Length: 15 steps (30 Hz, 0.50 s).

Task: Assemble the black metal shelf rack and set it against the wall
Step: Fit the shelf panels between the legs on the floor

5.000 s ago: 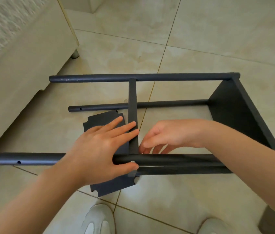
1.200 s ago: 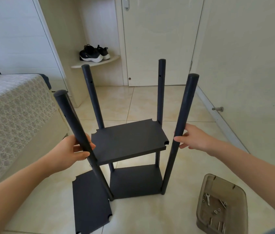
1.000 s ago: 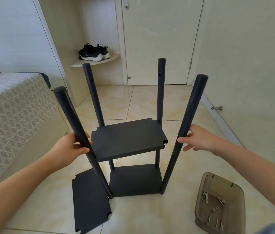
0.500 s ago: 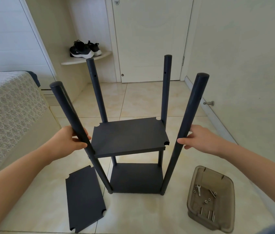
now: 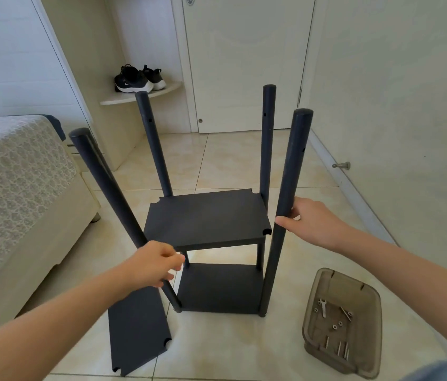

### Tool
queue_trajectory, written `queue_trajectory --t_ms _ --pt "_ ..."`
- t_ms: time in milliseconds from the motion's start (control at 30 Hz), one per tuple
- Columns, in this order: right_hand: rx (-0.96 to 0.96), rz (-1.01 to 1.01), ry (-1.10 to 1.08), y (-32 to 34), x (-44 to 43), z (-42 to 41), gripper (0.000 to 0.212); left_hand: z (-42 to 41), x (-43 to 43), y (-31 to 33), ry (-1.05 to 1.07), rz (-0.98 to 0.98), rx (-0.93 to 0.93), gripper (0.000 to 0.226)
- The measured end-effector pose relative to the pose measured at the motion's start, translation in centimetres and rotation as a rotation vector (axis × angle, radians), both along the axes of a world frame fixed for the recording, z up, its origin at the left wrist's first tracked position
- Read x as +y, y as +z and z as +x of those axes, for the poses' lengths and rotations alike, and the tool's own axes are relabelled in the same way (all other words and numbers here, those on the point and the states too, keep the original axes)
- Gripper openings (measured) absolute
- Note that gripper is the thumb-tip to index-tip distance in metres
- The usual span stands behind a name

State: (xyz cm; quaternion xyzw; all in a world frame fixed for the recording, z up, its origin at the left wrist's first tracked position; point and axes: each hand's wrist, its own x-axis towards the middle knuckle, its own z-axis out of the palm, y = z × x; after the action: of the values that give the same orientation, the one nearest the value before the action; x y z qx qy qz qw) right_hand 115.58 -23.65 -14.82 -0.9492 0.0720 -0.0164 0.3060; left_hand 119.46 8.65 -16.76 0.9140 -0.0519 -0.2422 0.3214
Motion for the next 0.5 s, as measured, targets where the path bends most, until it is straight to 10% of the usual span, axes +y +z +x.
queue_trajectory --t_ms 200,500 --pt "-0.019 0.042 -0.002 -0.4 0.4 -0.5 0.036 -0.6 -5.9 0.4 -0.329 0.185 -0.427 0.009" --pt "0.006 0.047 0.091 0.3 0.7 -2.4 0.048 0.7 -12.3 -5.5 -0.742 0.604 -0.786 0.086"
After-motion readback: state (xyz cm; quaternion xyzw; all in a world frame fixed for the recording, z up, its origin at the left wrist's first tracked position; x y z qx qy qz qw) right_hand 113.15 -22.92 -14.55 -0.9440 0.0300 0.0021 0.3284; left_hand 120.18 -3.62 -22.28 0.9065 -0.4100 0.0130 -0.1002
